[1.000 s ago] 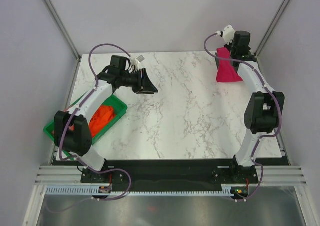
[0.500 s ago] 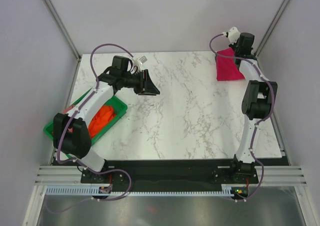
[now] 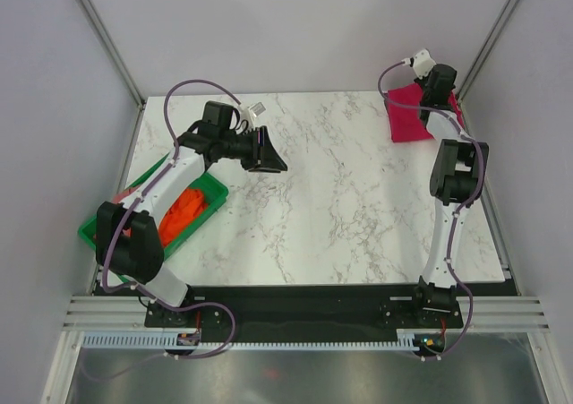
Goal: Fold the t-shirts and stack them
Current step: Neatly place the folded tshirt to the corner
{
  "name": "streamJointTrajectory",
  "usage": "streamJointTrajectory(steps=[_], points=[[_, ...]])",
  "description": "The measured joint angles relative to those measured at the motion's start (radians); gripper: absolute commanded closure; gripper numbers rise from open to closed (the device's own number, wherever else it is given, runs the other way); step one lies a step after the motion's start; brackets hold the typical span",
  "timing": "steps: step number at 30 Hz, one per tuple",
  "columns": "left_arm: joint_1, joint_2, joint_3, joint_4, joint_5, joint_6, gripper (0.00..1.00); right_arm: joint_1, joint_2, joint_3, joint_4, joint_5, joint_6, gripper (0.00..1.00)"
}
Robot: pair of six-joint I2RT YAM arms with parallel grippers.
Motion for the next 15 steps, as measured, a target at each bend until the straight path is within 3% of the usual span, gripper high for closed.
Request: streamJointTrajectory(steps=[1,3,5,11,12,13,15], points=[[0.0,0.0,0.0,0.0,-0.003,0.0,0.54,0.001,0.014,0.004,0.036,0.02,-0.001,0.75],[0.0,0.0,0.0,0.0,-0.01,0.0,0.51,0.003,0.045,0.005,0.113,0.072,0.003,0.47],[0.0,0.0,0.0,0.0,-0.017,0.0,0.5,0.004,0.056,-0.013,0.162,0.116,0.014,0.45],[-0.002,-0.001,-0.002,0.0,-0.046,0.001,0.48,0.006,0.026,-0.035,0.171,0.204,0.122,0.22],[-0.002,-0.001,-0.002,0.0,-0.046,0.001,0.48,0.009,0.006,-0.044,0.151,0.223,0.15,0.07],[-0.004,-0.001,-0.002,0.0,-0.046,0.001,0.48,0.014,-0.017,-0.052,0.125,0.232,0.18,0.02],[-0.007,-0.001,-0.001,0.0,-0.046,0.002,0.47,0.031,-0.08,-0.07,0.051,0.25,0.244,0.02]])
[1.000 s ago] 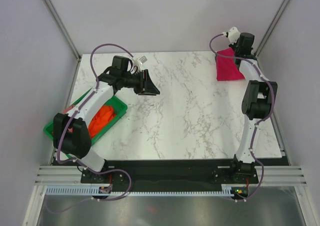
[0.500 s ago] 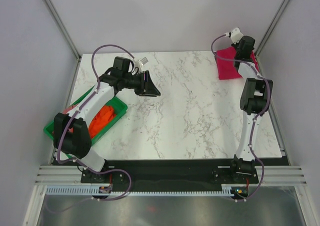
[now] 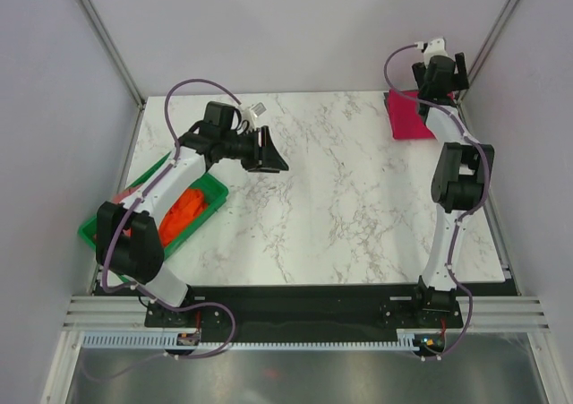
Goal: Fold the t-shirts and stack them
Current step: Neatly place the folded tshirt to the corner, then reset both grippers
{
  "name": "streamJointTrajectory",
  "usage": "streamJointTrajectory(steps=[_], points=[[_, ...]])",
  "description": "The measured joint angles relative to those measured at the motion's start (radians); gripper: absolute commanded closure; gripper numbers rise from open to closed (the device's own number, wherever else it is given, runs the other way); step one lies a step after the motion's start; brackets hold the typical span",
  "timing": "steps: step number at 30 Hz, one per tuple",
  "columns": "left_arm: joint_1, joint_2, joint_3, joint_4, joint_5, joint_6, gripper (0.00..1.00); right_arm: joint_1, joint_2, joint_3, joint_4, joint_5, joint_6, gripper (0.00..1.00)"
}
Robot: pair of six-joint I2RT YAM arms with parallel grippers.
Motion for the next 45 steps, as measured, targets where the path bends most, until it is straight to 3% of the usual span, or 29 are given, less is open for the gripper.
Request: streamJointTrajectory(steps=[5,8,11,12,17,25,31,38,45], points=[[-0.003,-0.004,0.015,-0.003,-0.001,0.004,0.47,0.107,-0.24,-0.026,-0.299,0.032,0.225,0.02],[-0.003,-0.037,0.04,-0.008,-0.021,0.012,0.38,0.216,-0.413,-0.045,-0.489,0.017,0.389,0.02],[-0.003,-0.111,0.073,-0.006,-0.045,0.038,0.03,0.316,-0.584,-0.069,-0.669,-0.097,0.569,0.02],[-0.003,-0.143,0.077,0.0,-0.053,0.043,0.0,0.33,-0.644,-0.099,-0.71,-0.156,0.628,0.02],[-0.003,-0.292,0.064,0.006,-0.076,0.051,0.0,0.299,-0.951,-0.385,-0.846,-0.373,0.823,0.02],[-0.003,-0.447,-0.134,0.009,-0.077,0.05,0.0,0.293,-1.301,-0.757,-0.97,-0.477,0.988,0.02],[-0.003,-0.562,-0.242,0.001,-0.099,0.049,0.0,0.293,-1.427,-0.788,-0.969,-0.496,1.059,0.02],[-0.004,-0.692,-0.291,0.017,-0.122,0.031,0.0,0.293,-1.432,-0.827,-0.964,-0.548,1.099,0.02],[-0.004,-0.724,-0.308,0.023,-0.13,0.013,0.0,0.293,-1.437,-0.827,-0.959,-0.55,1.1,0.02]])
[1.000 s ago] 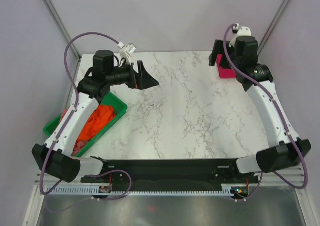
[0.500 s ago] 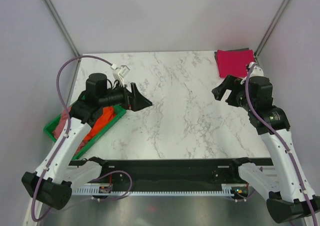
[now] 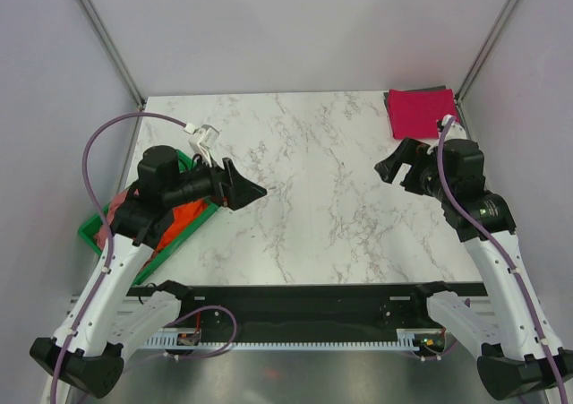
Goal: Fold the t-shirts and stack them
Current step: Reset both grippers
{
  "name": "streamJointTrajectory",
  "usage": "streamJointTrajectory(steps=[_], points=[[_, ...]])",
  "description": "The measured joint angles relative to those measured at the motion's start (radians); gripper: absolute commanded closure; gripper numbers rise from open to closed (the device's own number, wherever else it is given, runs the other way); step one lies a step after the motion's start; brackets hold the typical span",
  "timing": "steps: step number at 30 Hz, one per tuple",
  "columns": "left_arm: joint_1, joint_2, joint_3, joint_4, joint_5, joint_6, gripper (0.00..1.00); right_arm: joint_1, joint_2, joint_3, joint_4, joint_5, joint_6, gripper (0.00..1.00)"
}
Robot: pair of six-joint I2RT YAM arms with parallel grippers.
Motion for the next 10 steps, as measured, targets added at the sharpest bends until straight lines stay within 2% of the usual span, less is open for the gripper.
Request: streamJointTrajectory(steps=[10], points=[[0.0,0.0,-0.001,0.0,-0.003,-0.002,0.0,0.0,-0.015,0.0,0.003,0.027,-0.007,0.02]])
